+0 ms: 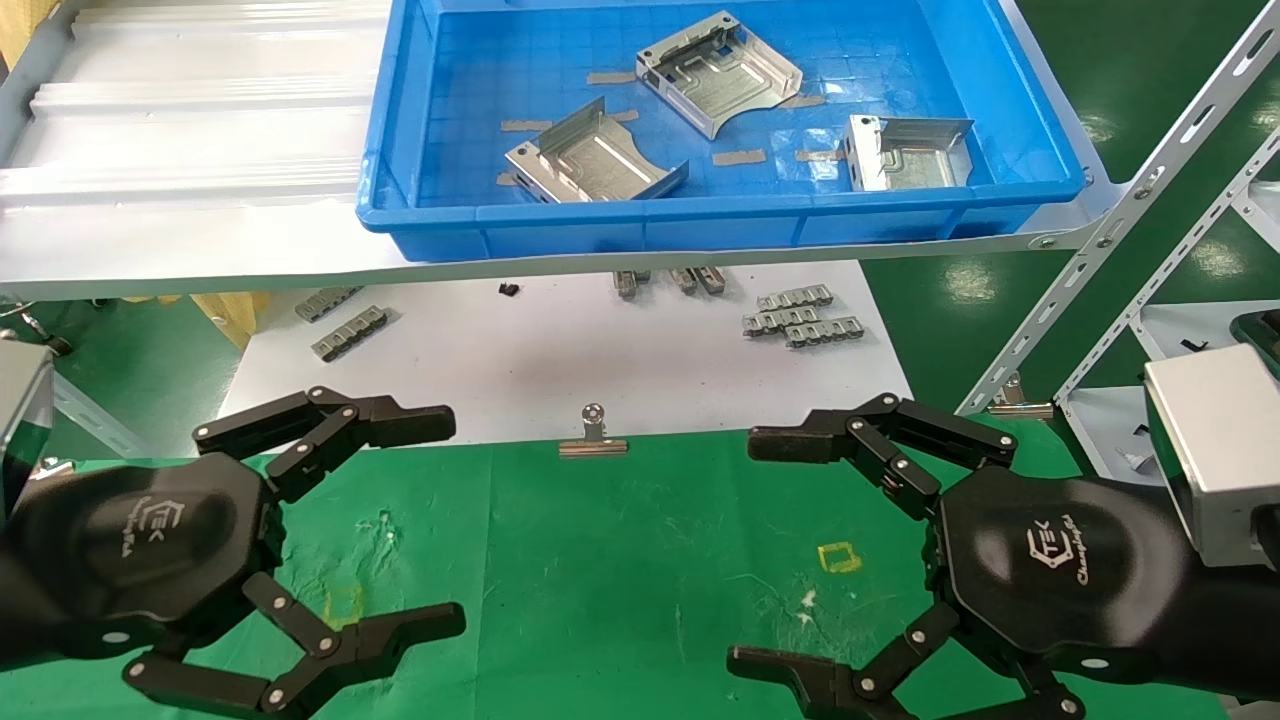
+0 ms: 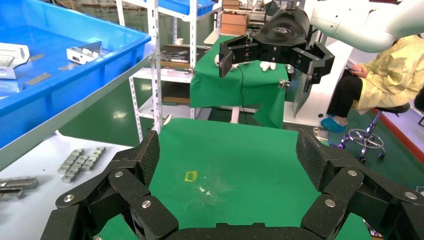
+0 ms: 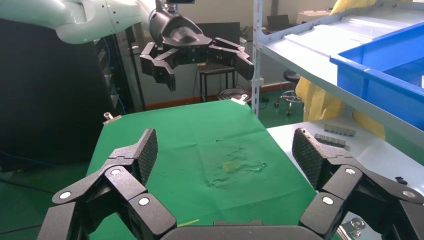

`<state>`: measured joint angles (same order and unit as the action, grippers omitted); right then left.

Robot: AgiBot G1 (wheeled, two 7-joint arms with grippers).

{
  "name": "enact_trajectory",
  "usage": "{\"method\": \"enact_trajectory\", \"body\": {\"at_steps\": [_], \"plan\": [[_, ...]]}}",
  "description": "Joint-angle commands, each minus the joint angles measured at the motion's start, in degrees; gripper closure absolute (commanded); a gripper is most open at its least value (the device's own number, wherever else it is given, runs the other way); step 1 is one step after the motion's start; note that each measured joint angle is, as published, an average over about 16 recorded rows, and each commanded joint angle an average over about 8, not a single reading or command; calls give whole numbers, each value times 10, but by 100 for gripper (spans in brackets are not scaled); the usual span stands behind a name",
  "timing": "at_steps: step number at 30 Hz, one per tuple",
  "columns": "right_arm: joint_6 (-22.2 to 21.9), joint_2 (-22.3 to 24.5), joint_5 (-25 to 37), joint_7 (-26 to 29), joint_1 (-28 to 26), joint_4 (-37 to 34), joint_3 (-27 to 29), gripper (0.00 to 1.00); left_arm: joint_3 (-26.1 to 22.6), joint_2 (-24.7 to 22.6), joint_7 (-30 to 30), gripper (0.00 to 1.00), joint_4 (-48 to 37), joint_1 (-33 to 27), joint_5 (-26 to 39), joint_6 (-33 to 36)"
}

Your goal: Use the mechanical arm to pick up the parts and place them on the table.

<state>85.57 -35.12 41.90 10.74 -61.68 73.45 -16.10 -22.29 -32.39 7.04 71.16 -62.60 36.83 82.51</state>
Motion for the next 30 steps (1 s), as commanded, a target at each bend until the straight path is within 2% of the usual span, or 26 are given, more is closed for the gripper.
{"method": "enact_trajectory", "body": {"at_steps": [1,27,30], "plan": [[0,0,0,0,0,0,0,0,0,0,0,0,0,0,0,0],[0,0,0,0,0,0,0,0,0,0,0,0,0,0,0,0],[0,0,0,0,0,0,0,0,0,0,0,37,0,0,0,0]]}}
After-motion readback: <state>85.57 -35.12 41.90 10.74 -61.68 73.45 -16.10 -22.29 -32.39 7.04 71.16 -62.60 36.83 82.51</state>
